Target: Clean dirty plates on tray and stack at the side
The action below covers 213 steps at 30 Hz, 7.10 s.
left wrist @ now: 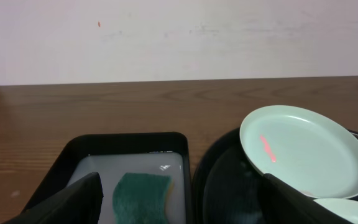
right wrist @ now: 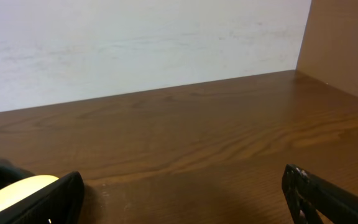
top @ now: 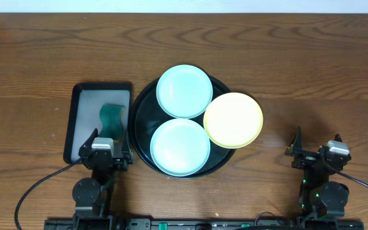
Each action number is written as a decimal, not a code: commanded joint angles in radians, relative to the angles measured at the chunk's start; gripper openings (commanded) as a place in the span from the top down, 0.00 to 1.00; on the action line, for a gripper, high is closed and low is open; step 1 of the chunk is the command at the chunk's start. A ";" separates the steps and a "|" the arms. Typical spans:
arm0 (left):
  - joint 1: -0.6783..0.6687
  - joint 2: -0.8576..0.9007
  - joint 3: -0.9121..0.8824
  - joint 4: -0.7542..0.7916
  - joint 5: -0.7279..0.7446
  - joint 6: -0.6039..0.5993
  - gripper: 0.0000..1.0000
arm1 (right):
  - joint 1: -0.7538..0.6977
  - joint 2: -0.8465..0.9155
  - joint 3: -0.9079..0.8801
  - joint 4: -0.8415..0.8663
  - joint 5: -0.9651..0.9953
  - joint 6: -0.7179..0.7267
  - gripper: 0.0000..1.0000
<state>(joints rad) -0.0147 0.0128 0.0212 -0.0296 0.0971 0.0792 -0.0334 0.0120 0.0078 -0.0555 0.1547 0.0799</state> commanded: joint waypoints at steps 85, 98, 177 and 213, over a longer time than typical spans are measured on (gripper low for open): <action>0.004 0.199 0.687 -0.620 0.074 -0.214 0.20 | 0.345 1.306 1.313 -0.929 -0.478 -0.039 0.01; 0.004 1.018 1.567 -1.536 0.107 -0.158 0.20 | 0.506 1.458 1.310 -0.958 -0.563 -0.006 0.33; 0.004 1.169 1.327 -1.438 -0.068 -0.329 0.69 | 0.762 1.825 1.192 -0.767 -0.204 0.387 0.80; 0.004 1.169 1.326 -1.389 -0.069 -0.328 0.68 | 0.523 1.819 1.450 -0.702 -0.208 0.183 0.56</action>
<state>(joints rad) -0.0147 1.1801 1.3533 -1.4288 0.0452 -0.2398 0.4973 1.8282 1.4780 -0.7830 -0.0551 0.3016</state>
